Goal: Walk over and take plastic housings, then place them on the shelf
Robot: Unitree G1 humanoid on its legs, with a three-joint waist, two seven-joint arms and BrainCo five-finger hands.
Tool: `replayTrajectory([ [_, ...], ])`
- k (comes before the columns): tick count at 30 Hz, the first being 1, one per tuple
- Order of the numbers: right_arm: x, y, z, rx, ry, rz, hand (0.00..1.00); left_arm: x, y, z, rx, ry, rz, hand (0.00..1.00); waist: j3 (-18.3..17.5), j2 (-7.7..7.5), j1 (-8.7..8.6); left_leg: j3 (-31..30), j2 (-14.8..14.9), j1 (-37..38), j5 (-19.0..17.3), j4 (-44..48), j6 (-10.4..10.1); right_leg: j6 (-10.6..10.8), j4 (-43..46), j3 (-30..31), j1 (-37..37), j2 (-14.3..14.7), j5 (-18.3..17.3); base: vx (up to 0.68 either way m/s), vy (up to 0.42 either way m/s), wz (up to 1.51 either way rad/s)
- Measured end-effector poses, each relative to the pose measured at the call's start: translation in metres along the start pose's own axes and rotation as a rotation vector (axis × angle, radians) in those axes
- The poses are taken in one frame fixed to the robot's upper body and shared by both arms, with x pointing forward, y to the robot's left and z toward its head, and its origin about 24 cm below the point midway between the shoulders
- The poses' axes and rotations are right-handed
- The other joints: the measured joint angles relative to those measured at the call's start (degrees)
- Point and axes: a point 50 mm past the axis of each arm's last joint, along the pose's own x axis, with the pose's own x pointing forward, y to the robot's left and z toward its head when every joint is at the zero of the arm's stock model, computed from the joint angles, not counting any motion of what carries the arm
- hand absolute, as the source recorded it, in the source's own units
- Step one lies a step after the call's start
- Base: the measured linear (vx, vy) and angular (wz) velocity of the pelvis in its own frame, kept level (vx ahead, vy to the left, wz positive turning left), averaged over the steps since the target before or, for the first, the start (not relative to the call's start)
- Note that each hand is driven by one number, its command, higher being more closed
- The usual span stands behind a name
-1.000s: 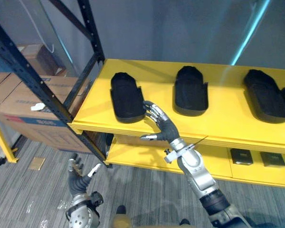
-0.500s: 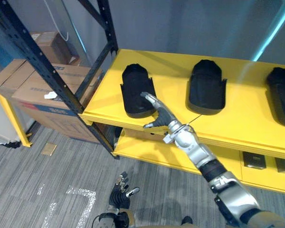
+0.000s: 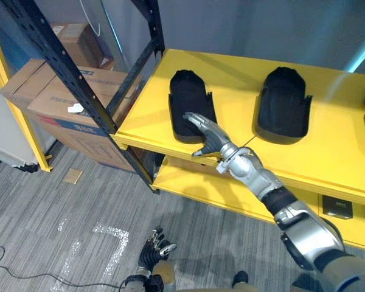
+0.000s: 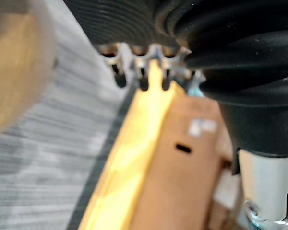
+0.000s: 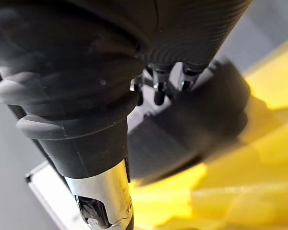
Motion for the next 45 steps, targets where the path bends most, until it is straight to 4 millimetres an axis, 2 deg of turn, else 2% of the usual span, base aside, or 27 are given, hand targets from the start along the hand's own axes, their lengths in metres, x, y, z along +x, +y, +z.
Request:
replayTrajectory([
  [4, 0.008, -0.004, 0.008, -0.032, -0.05, 0.02, 0.0, 0.0, 0.0, -0.001, 0.001, 0.004, -0.001, 0.0, 0.1, -0.14, 0.23, 0.0, -0.3, 0.3, 0.5, -0.7, 0.1, 0.0, 0.1, -0.1, -0.1, -0.3, 0.0, 0.0, 0.0, 0.02],
  [6, 0.012, -0.007, 0.01, -0.043, -0.057, 0.045, 0.0, 0.0, -0.002, -0.001, 0.001, 0.006, -0.008, 0.0, 0.5, -0.27, 0.89, 0.0, -0.4, 0.3, 0.5, -0.7, 0.1, 0.1, 0.2, -0.2, -0.1, -0.5, -0.1, 0.0, 0.0, 0.0],
  [15, 0.024, -0.015, -0.001, -0.048, 0.073, 0.103, 0.0, 0.003, -0.004, 0.002, 0.01, -0.001, -0.021, 0.0, 1.4, -0.28, 1.52, -0.8, -1.0, 0.3, 0.6, -0.7, 0.2, 0.4, 1.5, -0.6, -0.2, -1.2, -0.8, 0.0, -0.001, 0.04],
  [16, 0.025, -0.016, -0.001, -0.035, 0.081, 0.106, 1.0, 0.003, -0.005, 0.002, 0.01, -0.001, -0.021, 0.0, 1.4, -0.27, 1.57, -0.8, -1.0, 0.2, 0.7, -0.7, 0.2, 0.4, 2.0, -0.6, -0.4, -1.2, -1.1, 0.0, 0.0, 0.0],
  [18, 0.028, -0.019, 0.0, -0.04, 0.087, 0.118, 1.0, 0.004, -0.005, 0.003, 0.001, -0.001, -0.018, 0.0, 1.4, -0.27, 1.58, -0.8, -0.8, 0.0, 0.8, -0.7, 0.1, 0.3, 2.6, -0.5, -0.9, -1.2, -1.3, 0.0, 0.0, 0.0],
  [23, 0.041, -0.039, 0.003, -0.054, 0.121, 0.08, 1.0, 0.008, -0.007, 0.009, -0.022, -0.016, -0.014, 0.0, 4.1, -0.09, 1.61, -1.1, -0.7, 0.2, 1.1, -0.7, 0.0, 0.2, 4.3, -0.5, -1.4, -1.4, -2.0, -0.02, -0.003, 0.01],
  [26, 0.043, -0.045, 0.004, -0.036, 0.122, 0.066, 1.0, 0.009, -0.007, 0.01, -0.022, -0.018, -0.006, 0.0, 4.2, -0.11, 1.67, -1.2, -0.8, -0.9, 1.4, -0.7, 0.0, 0.2, 5.6, -0.5, -2.9, -1.8, -2.5, -0.01, -0.003, 0.03],
  [35, 0.047, -0.052, 0.001, -0.048, 0.16, 0.067, 1.0, 0.009, -0.011, 0.014, -0.057, -0.025, -0.005, 0.0, 5.4, 0.43, 1.75, -1.4, -1.0, -1.0, 1.6, -0.6, 0.0, 0.1, 6.9, -0.4, -3.5, -2.1, -3.1, 0.0, -0.001, 0.01],
  [38, 0.05, -0.059, 0.004, -0.061, 0.151, 0.055, 1.0, 0.009, -0.013, 0.015, -0.067, -0.03, -0.007, 0.0, 5.9, 0.57, 1.76, -1.4, -1.0, -1.5, 1.8, -0.6, -0.2, 0.1, 7.4, -0.4, -4.2, -2.2, -3.1, 0.0, 0.0, 0.0],
  [45, 0.052, -0.061, 0.006, -0.069, 0.132, 0.068, 1.0, 0.009, -0.013, 0.015, -0.068, -0.028, -0.005, 0.0, 6.0, 0.77, 1.77, -1.4, -1.0, -1.7, 2.0, -0.6, -0.4, -0.1, 7.8, -0.3, -4.6, -2.3, -3.3, 0.0, 0.0, 0.0],
])
